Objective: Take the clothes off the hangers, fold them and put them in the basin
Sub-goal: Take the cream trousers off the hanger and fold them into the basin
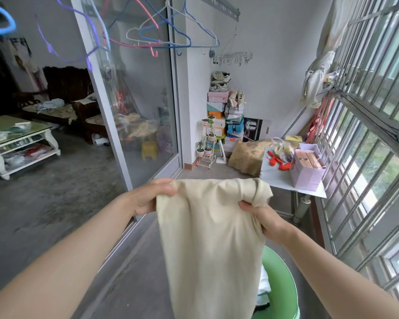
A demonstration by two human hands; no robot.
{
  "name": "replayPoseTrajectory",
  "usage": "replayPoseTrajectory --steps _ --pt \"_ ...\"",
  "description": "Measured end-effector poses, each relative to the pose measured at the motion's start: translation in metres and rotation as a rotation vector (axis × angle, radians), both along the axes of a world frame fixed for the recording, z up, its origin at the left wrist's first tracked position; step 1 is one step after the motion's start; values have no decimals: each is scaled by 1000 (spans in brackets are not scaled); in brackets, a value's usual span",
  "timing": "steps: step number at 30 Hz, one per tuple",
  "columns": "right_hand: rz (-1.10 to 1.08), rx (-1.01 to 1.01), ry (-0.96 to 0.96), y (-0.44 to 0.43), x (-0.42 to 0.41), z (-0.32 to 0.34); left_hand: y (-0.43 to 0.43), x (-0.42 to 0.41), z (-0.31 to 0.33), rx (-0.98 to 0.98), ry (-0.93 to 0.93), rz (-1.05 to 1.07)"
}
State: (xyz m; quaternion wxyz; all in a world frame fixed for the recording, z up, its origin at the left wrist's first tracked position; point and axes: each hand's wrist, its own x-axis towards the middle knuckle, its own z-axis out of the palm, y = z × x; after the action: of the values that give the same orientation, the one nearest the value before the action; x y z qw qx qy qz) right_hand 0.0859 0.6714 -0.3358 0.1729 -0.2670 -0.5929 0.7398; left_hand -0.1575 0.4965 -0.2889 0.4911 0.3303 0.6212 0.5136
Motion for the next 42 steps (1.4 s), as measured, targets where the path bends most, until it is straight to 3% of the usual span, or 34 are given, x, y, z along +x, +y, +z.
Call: replayPoseTrajectory --steps 4,10,15,19,28,36,42 --pt "-49 -255 2 9 4 5 0 -9 -5 211 -29 232" --pt "-76 -381 42 11 2 11 14 -2 -14 424 -178 557" --pt "-32 -439 107 16 8 19 13 14 -36 226 -221 219" --pt "57 -508 196 19 12 20 18 37 -48 178 -243 45" --pt "-38 -552 200 30 30 7 32 43 -47 73 -273 78" --pt "38 -249 -92 26 46 -4 35 41 -51 51 -218 178" --pt "-59 -269 112 25 39 -18 29 37 -46 18 -276 191"
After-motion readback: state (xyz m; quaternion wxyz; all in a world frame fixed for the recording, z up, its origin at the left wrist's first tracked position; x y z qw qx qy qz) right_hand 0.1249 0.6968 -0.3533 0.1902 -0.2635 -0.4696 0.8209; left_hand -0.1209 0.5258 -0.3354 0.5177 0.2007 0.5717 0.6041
